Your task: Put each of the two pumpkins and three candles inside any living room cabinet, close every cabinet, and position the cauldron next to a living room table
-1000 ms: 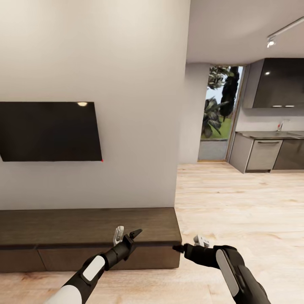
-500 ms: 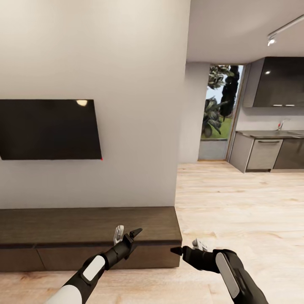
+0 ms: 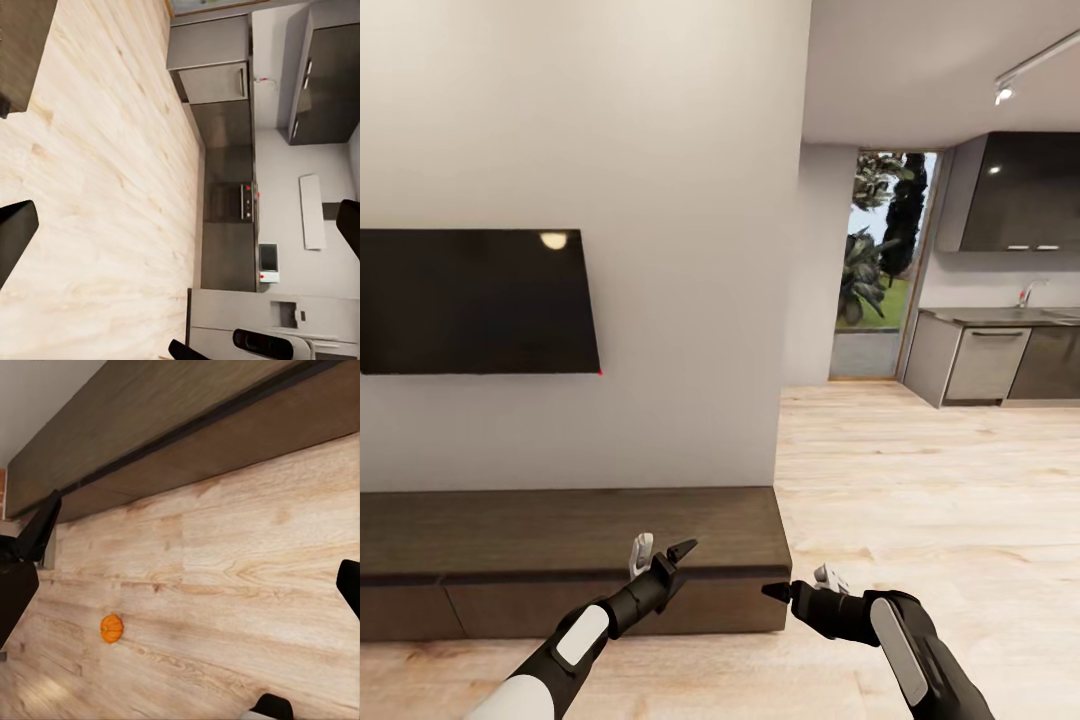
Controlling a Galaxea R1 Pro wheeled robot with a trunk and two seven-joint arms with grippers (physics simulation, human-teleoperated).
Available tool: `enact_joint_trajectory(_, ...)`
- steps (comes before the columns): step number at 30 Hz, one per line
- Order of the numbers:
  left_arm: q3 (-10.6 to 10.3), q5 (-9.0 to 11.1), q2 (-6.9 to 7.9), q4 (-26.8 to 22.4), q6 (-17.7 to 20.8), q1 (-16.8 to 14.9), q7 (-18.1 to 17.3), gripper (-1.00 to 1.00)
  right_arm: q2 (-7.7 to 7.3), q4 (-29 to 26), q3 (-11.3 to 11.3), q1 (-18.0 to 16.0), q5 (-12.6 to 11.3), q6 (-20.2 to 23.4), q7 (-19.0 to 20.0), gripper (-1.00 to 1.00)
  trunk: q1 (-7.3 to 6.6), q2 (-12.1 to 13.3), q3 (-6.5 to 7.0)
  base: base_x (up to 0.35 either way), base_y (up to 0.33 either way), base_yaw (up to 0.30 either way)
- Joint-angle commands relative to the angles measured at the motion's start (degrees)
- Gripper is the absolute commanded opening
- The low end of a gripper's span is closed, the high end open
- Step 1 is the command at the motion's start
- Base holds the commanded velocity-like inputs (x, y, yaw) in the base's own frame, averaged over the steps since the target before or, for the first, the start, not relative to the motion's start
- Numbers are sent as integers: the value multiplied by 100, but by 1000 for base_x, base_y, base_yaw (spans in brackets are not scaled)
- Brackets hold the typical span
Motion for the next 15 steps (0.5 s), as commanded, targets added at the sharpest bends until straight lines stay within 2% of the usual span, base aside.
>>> enact_joint_trajectory(1, 10, 43, -1, 0, 48, -5, -5, 100, 4, -4, -14, -5, 16, 25, 36, 100, 23, -47, -26, 0, 0, 0)
enact_joint_trajectory(10, 25, 42, 5, 14, 52, -4, -260, 100, -4, -12, -14, -5, 8, 21, 77, 100, 221, -408, -188, 0, 0, 0)
enact_joint_trajectory(15, 28, 83, 7, 25, 50, -4, -286, 100, -5, -35, -10, -5, 13, 27, 152, 100, 331, -608, -277, 0, 0, 0)
